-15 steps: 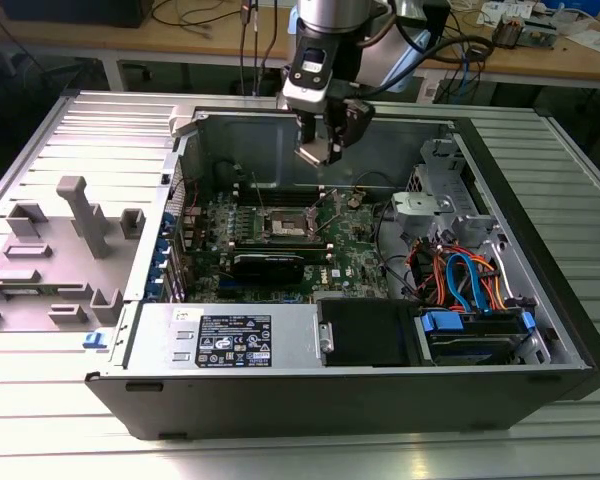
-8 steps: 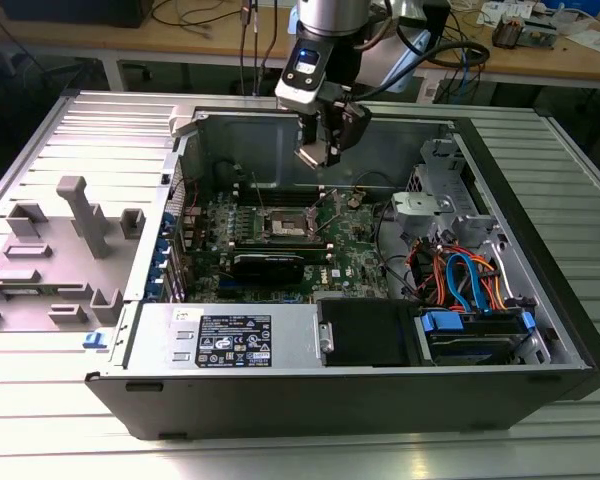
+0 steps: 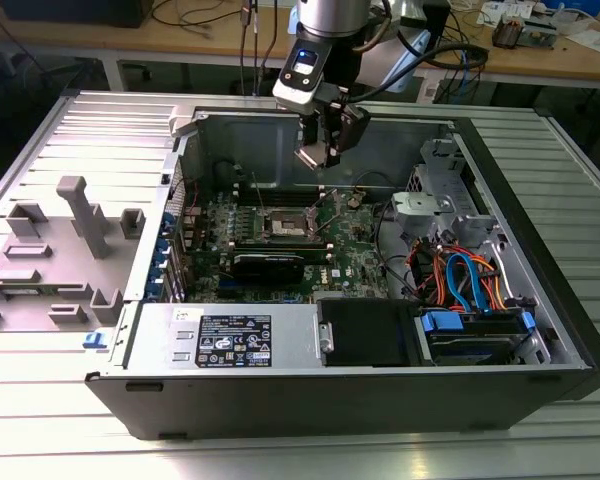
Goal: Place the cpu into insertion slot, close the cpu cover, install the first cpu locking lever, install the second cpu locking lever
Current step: 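Place the cpu into insertion slot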
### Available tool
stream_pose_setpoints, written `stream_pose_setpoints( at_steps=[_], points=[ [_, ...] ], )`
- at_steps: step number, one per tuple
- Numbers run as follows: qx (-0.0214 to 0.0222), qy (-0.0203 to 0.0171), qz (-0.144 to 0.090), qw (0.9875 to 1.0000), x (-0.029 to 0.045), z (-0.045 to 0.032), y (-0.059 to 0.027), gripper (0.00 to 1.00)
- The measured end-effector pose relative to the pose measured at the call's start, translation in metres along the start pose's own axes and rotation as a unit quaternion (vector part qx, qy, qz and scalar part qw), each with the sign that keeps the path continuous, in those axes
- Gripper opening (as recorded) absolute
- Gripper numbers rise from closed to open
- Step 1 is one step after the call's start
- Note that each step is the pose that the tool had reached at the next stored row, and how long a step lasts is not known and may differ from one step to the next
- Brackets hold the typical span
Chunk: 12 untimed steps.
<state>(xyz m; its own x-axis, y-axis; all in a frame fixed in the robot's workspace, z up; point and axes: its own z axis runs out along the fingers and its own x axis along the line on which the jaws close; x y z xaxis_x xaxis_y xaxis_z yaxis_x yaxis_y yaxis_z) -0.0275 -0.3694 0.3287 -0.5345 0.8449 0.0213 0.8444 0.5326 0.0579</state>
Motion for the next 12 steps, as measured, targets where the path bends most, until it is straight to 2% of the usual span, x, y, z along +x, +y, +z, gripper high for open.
stream_pose_setpoints(
  at_steps=[11,12],
  points=[
    [0.0000,-0.0002,0.003,1.0000,0.0000,0.0001,0.0000,0.55],
    [-0.0003,-0.0023,0.039,0.9992,0.0000,0.0014,-0.0001,0.55]
  ],
)
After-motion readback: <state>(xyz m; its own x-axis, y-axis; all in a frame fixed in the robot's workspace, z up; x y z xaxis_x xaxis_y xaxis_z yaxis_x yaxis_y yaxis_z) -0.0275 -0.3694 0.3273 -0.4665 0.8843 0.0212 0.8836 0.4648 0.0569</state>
